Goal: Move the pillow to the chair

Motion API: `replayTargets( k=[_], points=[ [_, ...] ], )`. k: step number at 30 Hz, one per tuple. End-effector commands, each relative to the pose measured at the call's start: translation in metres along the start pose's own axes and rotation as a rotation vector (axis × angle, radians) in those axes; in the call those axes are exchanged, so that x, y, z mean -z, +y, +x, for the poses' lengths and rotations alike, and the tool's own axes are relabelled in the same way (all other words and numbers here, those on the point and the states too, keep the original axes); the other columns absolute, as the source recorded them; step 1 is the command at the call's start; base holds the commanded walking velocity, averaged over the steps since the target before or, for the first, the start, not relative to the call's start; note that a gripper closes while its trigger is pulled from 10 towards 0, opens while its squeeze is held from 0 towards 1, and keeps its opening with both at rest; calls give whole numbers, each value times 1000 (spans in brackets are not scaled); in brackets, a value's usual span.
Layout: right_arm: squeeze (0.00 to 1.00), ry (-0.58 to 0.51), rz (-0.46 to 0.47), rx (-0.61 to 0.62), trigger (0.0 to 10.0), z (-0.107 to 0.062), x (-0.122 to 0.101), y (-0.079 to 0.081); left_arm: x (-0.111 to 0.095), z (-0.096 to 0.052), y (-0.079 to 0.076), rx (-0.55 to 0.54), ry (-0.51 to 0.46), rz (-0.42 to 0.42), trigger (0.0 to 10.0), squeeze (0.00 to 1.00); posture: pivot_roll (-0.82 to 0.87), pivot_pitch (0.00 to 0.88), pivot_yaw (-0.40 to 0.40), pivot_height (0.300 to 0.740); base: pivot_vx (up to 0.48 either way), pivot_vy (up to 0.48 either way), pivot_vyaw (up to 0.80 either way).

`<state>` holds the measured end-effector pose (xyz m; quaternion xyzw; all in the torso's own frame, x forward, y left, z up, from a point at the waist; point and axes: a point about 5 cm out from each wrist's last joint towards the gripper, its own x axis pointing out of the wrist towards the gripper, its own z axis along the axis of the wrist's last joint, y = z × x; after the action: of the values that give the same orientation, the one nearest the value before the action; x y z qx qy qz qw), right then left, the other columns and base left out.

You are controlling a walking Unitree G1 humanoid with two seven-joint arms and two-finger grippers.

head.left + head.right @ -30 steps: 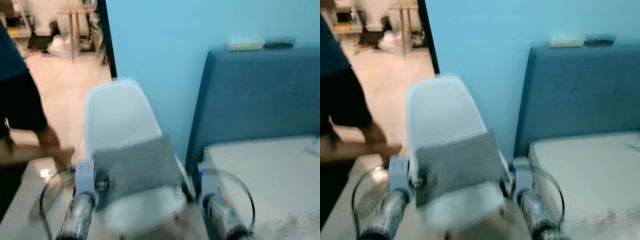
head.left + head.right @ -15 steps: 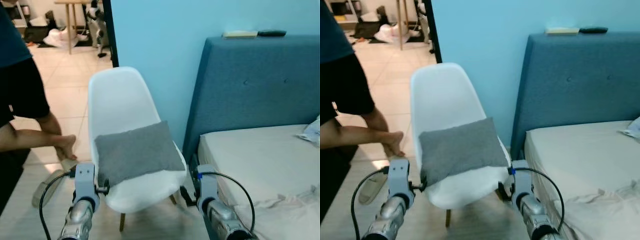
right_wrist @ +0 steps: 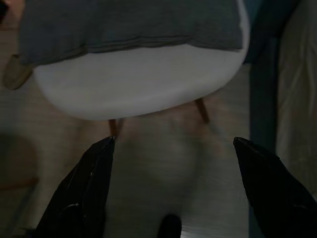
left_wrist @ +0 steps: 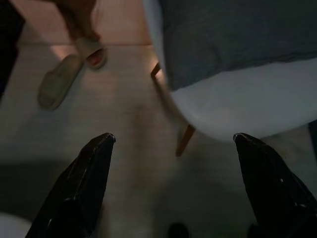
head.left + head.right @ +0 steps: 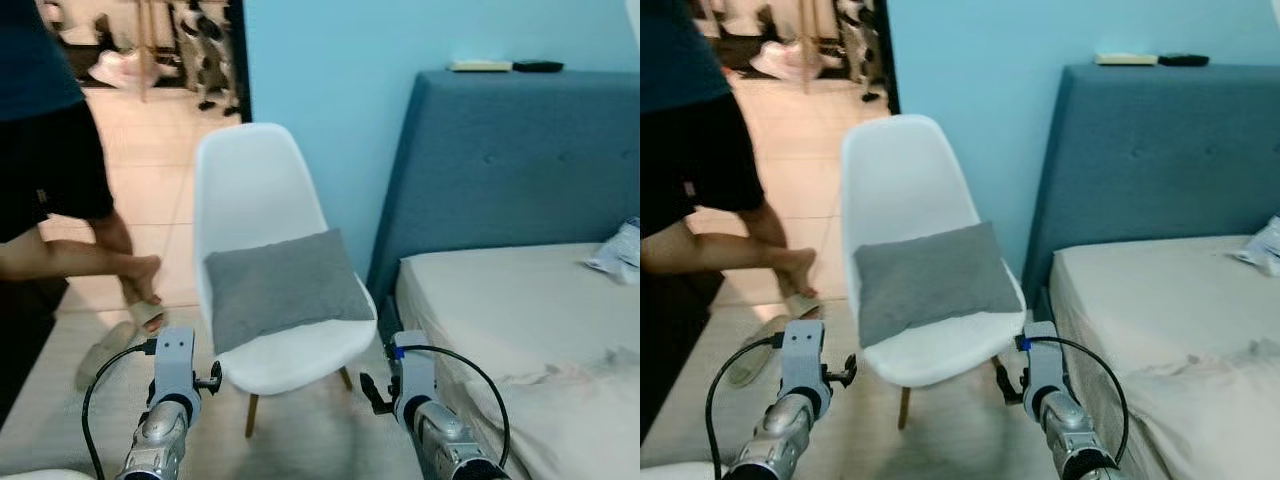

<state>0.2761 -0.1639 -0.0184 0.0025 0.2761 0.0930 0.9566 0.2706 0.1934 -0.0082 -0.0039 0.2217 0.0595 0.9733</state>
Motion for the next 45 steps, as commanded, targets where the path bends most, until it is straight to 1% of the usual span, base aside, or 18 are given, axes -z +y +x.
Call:
replayTargets(
  k=[1, 11, 16, 23, 28, 30, 37, 39, 45],
  points=[
    [0, 18, -4, 7, 10000, 0, 1, -2, -1, 1, -4, 18, 8, 19, 10000, 0, -9, 42, -38, 740, 0, 0, 0],
    [0, 13, -1, 18, 10000, 0, 0, -2, -4, 3, -5, 22, 3, 42, 10000, 0, -12, 37, -35, 740, 0, 0, 0],
    [0, 9, 1, 22, 10000, 0, -1, -3, -5, 4, -3, 3, -1, 57, 10000, 0, -12, 38, -34, 740, 0, 0, 0],
    [0, 6, -3, 28, 10000, 0, -1, -4, -6, 4, -1, -14, -4, 58, 10000, 0, -3, 44, -35, 740, 0, 0, 0],
    [0, 5, -6, 31, 10000, 0, -1, -4, -5, 4, 0, -9, 12, 71, 10000, 0, 0, 50, -32, 740, 0, 0, 0],
    [0, 0, 8, 29, 10000, 0, 1, -2, -3, 2, 0, -5, 10, 111, 10000, 0, 0, 61, -30, 740, 0, 0, 0],
    [0, 14, 12, 25, 10000, -1, 5, -1, -1, 2, 0, -5, 15, 110, 10000, 0, -3, 66, -25, 740, 0, 0, -67],
    [0, 20, 13, 34, 10000, -3, 8, -2, -1, 1, -1, -1, 12, 101, 10000, 0, -7, 66, -21, 740, 0, 0, 0],
    [0, 22, 17, 41, 10000, -4, 9, -4, -2, 2, -1, 2, 6, 107, 10000, 0, -8, 66, -22, 740, 0, 0, 0]
  ],
)
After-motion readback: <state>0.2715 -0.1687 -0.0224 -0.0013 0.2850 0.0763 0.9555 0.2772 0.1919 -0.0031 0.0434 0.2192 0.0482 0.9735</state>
